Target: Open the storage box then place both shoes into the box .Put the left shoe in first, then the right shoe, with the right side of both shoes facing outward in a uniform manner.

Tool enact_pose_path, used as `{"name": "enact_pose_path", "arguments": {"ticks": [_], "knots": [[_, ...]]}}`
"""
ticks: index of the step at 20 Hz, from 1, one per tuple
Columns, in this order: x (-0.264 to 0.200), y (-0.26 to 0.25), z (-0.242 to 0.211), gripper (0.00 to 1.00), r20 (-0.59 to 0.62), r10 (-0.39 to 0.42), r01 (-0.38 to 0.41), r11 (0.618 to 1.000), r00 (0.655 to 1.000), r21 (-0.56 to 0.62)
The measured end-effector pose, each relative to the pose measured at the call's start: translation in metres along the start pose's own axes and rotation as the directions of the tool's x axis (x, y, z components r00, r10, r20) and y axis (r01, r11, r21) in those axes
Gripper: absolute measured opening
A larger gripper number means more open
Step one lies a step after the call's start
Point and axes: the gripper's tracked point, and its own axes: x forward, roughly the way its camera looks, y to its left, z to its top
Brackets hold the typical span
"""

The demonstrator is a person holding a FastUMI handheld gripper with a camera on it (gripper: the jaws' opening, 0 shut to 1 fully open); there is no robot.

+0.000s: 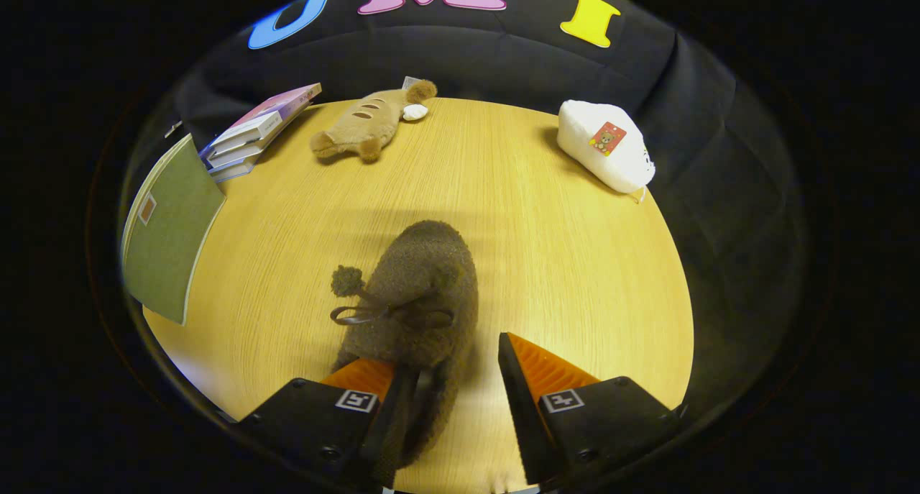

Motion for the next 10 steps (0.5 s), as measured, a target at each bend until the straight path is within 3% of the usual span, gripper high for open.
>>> {"name": "enact_pose_path", "arguments": {"ticks": [1, 4, 6, 10], "knots": [[0.005, 0.002, 0.000, 0.61, -0.003, 0.004, -0.004, 1.000, 1.000, 0.005], [0.009, -0.008, -0.001, 0.15, 0.015, -0.057, 0.057, 0.998, 0.998, -0.003], [0.005, -0.012, -0.003, 0.06, 0.008, -0.069, 0.069, 0.997, 0.998, 0.034], [-0.024, -0.005, 0.005, 0.06, 0.019, -0.058, 0.056, 0.992, 0.998, 0.113]]}}
